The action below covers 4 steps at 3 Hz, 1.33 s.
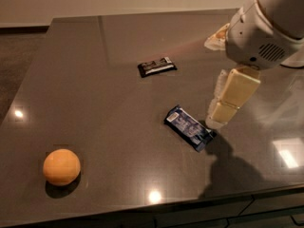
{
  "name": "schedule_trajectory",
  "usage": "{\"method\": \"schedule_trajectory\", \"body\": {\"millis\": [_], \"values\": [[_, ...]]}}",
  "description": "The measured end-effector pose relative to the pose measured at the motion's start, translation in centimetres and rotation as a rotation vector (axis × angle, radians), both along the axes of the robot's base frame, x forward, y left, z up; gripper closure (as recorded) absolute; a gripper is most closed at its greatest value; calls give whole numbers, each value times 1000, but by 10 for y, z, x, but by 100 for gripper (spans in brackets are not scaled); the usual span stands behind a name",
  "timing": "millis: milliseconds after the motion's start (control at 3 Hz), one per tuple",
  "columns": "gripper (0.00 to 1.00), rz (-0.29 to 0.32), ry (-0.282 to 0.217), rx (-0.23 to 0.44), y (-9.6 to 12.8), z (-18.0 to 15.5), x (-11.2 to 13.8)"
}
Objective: Move orange near rxbar chocolate
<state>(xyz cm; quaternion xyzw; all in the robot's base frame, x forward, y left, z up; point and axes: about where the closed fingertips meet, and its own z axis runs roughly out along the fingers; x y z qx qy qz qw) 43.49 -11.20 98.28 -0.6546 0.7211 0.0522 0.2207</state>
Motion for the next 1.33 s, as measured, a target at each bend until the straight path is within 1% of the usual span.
{"method": "schedule_trajectory", "body": {"millis": [333,667,1000,1333], "values": [[0,134,15,74,62,-6,-30],[0,247,16,107,117,-16,-61],[0,315,12,102,153,-29,-79],[0,395,31,71,205,-57,-92]]}}
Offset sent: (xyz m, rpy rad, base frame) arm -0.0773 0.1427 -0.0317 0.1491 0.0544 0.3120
